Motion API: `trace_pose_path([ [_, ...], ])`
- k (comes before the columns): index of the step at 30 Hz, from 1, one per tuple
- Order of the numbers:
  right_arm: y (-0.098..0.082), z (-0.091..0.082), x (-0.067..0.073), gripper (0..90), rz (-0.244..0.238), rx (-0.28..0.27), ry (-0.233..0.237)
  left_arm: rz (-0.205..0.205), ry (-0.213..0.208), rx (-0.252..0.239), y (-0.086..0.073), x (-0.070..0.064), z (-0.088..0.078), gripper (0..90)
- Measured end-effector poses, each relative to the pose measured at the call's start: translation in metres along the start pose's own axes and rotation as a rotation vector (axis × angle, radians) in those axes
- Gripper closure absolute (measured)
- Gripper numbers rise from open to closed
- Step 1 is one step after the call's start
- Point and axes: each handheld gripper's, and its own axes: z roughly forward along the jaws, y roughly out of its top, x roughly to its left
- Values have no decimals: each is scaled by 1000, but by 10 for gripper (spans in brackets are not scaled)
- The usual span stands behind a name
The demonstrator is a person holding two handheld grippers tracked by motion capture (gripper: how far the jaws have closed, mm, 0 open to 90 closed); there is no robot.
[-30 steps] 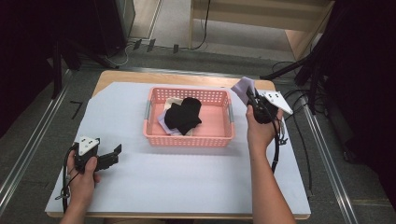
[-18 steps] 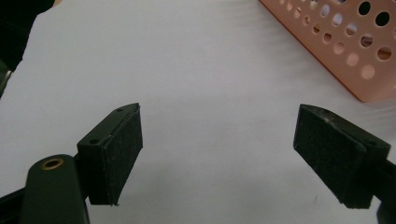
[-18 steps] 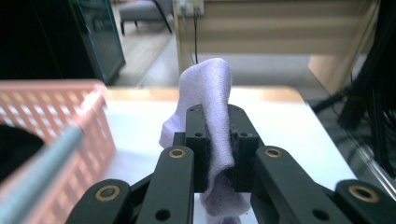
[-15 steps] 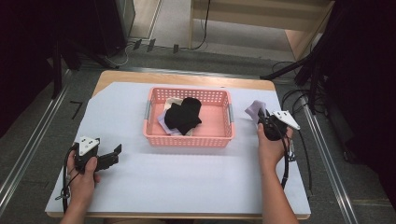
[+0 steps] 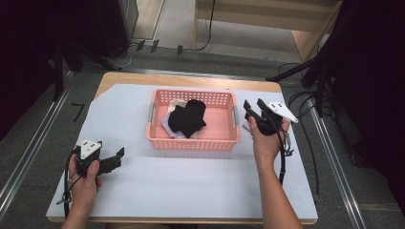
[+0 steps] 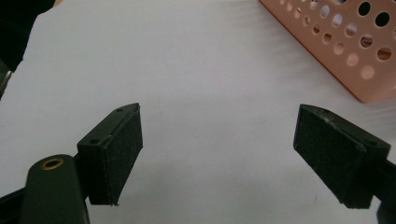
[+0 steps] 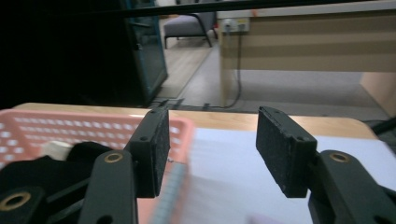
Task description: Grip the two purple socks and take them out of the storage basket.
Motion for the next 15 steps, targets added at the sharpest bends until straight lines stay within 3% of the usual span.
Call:
trace_pose_path([
  [1,2,2,7,467,-7,-1,17,0,0,-1,0,0,0,163],
  [2,6,9,25,472,-17,11,53,-1,-1,-3,0,0,0,164],
  [4,7,11,31,472,-24,15,66,-1,-1,-3,0,0,0,163],
  [9,9,32,70,476,-61,43,135,-5,-3,-7,0,0,0,163],
  [15,1,64,102,476,-82,135,174,-7,-9,-5,0,1,0,164],
])
